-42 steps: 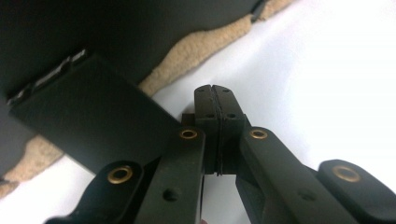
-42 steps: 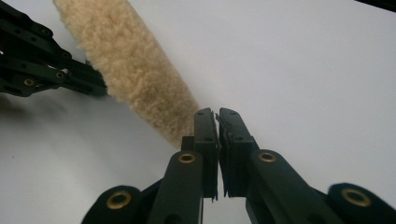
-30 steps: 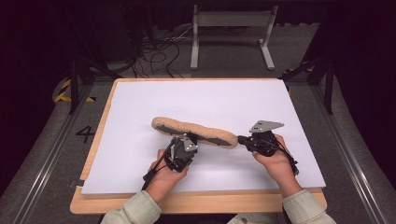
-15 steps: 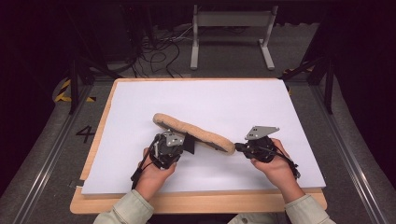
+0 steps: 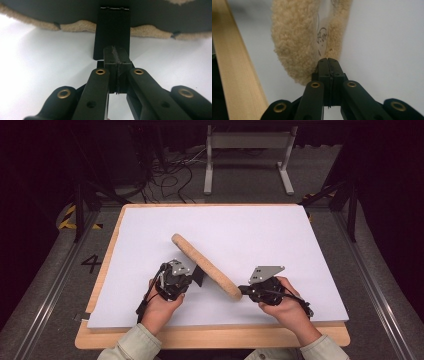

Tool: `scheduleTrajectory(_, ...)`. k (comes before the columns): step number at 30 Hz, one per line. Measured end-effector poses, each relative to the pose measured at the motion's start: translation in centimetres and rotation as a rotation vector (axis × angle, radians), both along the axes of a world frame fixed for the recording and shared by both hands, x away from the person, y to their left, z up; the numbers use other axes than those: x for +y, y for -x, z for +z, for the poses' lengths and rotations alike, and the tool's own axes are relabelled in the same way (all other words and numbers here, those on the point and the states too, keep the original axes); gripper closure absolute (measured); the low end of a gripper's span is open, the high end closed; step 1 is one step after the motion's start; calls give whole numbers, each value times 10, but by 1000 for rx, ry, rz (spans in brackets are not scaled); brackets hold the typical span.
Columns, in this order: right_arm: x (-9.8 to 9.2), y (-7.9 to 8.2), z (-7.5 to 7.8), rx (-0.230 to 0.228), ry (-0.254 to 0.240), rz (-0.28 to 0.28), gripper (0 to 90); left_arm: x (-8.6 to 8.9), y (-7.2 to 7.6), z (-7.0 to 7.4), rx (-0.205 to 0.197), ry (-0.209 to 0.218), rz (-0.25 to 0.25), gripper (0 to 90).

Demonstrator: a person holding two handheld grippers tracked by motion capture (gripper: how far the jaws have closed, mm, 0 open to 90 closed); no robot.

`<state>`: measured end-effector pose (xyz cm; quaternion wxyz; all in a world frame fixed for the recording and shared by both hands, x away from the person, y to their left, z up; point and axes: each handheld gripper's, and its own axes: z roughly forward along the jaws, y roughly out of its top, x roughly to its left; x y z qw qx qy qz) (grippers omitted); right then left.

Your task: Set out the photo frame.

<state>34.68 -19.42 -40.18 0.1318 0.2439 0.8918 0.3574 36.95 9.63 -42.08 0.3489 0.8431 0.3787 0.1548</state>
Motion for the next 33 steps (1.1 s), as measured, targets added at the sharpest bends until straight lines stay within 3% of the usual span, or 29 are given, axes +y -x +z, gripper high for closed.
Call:
scheduleTrajectory(3,8,5,0,-1,7,35,900,0,0,-1,12,7,-14,898)
scheduleTrajectory(7,15,9,0,12,2,60,900,-2,-1,-3,66,65,-54,900)
scheduleTrajectory(11,18,10,-1,33,-17,84,900,-11,-1,-9,86,66,-88,900)
scheduleTrajectory(15,21,12,-2,33,-25,91,897,-20,-2,-20,111,95,-70,900)
scheduleTrajectory(19,17,10,-2,23,-37,76,890,-29,-2,-27,67,51,-71,900)
scheduleTrajectory(24,13,8,-1,15,-47,52,891,-35,-2,-33,67,5,-76,900)
scheduleTrajectory(26,10,7,0,11,-51,41,890,-34,-4,-34,56,-16,-48,900)
scheduleTrajectory(28,8,6,0,10,-53,36,890,-30,-8,-34,55,4,-61,900)
scheduleTrajectory(33,6,5,1,9,-53,26,889,-23,-11,-34,38,-15,-55,900)
